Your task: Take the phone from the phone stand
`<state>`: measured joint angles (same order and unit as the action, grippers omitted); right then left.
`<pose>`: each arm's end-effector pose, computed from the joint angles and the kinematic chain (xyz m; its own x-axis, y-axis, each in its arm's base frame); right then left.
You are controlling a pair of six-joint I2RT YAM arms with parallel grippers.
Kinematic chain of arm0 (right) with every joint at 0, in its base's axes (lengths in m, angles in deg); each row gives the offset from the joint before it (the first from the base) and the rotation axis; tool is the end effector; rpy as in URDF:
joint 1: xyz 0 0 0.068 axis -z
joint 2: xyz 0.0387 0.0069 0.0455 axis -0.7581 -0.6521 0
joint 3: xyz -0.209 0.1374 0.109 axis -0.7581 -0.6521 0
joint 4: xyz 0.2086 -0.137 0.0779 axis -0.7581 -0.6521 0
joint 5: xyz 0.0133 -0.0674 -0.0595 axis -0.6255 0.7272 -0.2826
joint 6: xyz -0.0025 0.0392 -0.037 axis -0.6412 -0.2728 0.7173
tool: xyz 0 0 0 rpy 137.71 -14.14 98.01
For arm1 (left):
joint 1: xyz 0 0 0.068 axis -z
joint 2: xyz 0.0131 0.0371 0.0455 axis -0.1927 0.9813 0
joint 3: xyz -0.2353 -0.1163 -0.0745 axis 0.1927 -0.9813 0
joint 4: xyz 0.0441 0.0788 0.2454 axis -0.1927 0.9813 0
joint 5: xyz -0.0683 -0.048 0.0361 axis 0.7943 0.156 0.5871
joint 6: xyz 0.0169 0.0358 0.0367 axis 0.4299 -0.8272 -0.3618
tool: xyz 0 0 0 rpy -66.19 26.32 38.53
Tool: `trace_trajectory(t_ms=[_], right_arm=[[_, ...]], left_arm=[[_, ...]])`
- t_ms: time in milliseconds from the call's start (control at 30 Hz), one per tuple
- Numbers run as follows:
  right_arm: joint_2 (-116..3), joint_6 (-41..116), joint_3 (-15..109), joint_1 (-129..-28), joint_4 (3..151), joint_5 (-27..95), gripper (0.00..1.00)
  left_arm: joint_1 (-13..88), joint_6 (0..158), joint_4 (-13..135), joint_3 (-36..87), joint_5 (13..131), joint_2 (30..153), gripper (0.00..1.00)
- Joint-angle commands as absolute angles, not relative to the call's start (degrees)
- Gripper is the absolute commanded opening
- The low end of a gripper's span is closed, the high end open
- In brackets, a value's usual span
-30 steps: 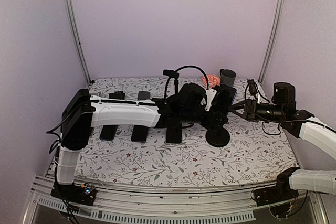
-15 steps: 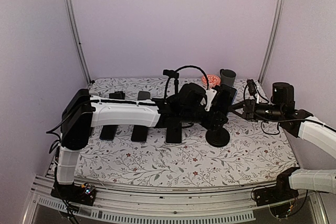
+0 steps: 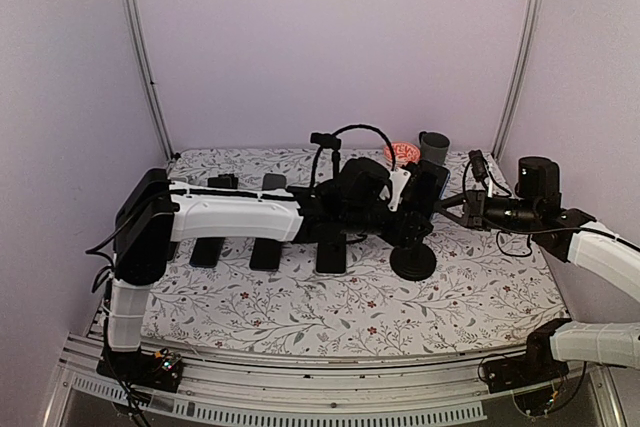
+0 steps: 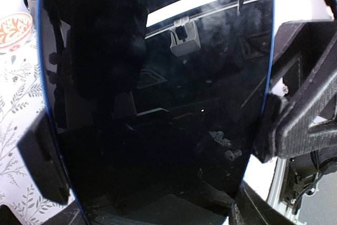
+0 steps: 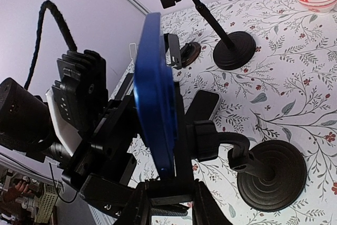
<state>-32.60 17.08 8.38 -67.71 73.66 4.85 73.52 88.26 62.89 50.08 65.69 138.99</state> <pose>0.2024 0.0898 0.2656 -0.6992 0.1556 -0.6978 -0.5063 0.5814 0.6369 0.2337 -0.4503 0.2344 -0.5094 0.2077 -0.8351 0.7712 0.5407 -0.3359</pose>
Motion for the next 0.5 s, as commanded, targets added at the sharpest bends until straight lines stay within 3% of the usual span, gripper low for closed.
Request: trace_trajectory(t_ms=[0, 467], right_arm=[[-32.17, 16.66, 7.08, -67.52, 73.57, 4.74, 0.03], [-30.73, 18.59, 6.05, -67.1, 69.84, 5.37, 0.0]], left_arm=[[70.59, 91.29, 64.83, 47.91, 63.31, 136.47, 0.28], [65.58, 96.55, 61.0, 43.38, 65.68, 134.32, 0.19]])
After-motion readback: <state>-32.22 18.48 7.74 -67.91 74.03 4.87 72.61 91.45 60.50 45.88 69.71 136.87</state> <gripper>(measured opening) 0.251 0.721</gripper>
